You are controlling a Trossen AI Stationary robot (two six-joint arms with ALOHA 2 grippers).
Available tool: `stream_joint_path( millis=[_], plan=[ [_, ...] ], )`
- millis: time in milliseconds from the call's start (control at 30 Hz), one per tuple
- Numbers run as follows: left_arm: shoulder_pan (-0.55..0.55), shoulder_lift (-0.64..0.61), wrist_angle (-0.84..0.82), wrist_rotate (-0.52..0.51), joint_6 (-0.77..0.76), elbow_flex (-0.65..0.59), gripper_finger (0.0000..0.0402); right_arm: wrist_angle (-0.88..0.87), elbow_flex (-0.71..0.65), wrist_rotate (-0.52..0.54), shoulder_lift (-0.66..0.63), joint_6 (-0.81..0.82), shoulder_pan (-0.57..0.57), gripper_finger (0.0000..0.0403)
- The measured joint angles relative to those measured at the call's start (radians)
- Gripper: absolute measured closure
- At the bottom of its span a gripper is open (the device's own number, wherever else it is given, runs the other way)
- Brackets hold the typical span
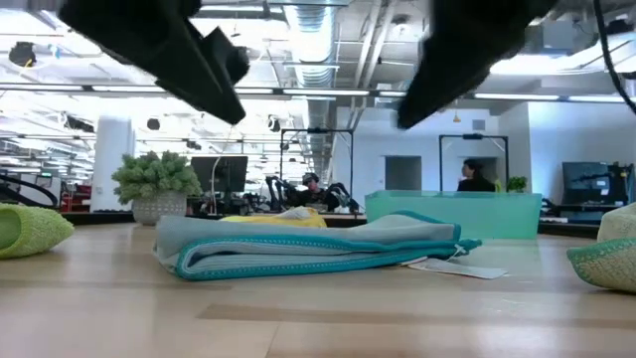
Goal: Fold microfiber towels
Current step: Fold the blue microfiber cloth
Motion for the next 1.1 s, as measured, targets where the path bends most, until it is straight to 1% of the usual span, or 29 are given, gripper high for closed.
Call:
stream_joint_path(
  millis=[100, 133, 200, 267, 333, 400, 600, 733, 800, 900, 967, 1033, 1100],
  plan=[
    [0.009, 0.011, 0.062, -0.023, -0.039, -0.087, 0.0282, 0.000, -0.015, 0.028, 0.041, 0.009, -0.004, 0.0364],
    [0.012, 0.019, 0.111, -0.022, -0.062, -0.117, 0.0297, -0.004, -0.015, 0.036, 0.048, 0.029, -0.008, 0.0381],
    [0.018, 0.024, 0.216, -0.008, -0.090, -0.161, 0.0334, -0.019, -0.031, 0.054, 0.050, 0.061, -0.021, 0.0384],
    [0.020, 0.024, 0.305, 0.044, -0.097, -0.194, 0.0375, 0.023, -0.059, 0.040, 0.051, 0.060, -0.044, 0.0391],
    [0.018, 0.041, 0.348, 0.089, -0.104, -0.209, 0.0393, 0.054, -0.092, 0.027, 0.054, 0.059, -0.070, 0.0397],
    [0.016, 0.054, 0.328, 0.094, -0.113, -0.216, 0.0392, 0.081, -0.111, 0.025, 0.055, 0.058, -0.092, 0.0395],
    [0.027, 0.145, 0.349, 0.089, -0.131, -0.212, 0.0400, 0.197, -0.173, 0.008, 0.055, 0.038, -0.137, 0.0399],
    [0.044, 0.152, 0.352, 0.110, -0.112, -0.211, 0.0401, 0.245, -0.218, -0.026, 0.075, 0.046, -0.166, 0.0400],
    [0.052, 0.135, 0.337, 0.131, -0.085, -0.212, 0.0401, 0.292, -0.227, -0.022, 0.089, 0.049, -0.177, 0.0400],
    [0.071, 0.103, 0.315, 0.159, -0.041, -0.205, 0.0400, 0.272, -0.231, 0.023, 0.097, 0.054, -0.190, 0.0401],
    [0.081, 0.057, 0.307, 0.176, -0.010, -0.196, 0.0400, 0.287, -0.231, 0.046, 0.098, 0.034, -0.202, 0.0401],
    [0.091, 0.015, 0.295, 0.177, 0.016, -0.192, 0.0400, 0.285, -0.232, 0.079, 0.086, 0.002, -0.210, 0.0401],
    [0.092, -0.032, 0.240, 0.143, 0.039, -0.195, 0.0400, 0.277, -0.223, 0.116, 0.059, -0.027, -0.216, 0.0401]
  ],
)
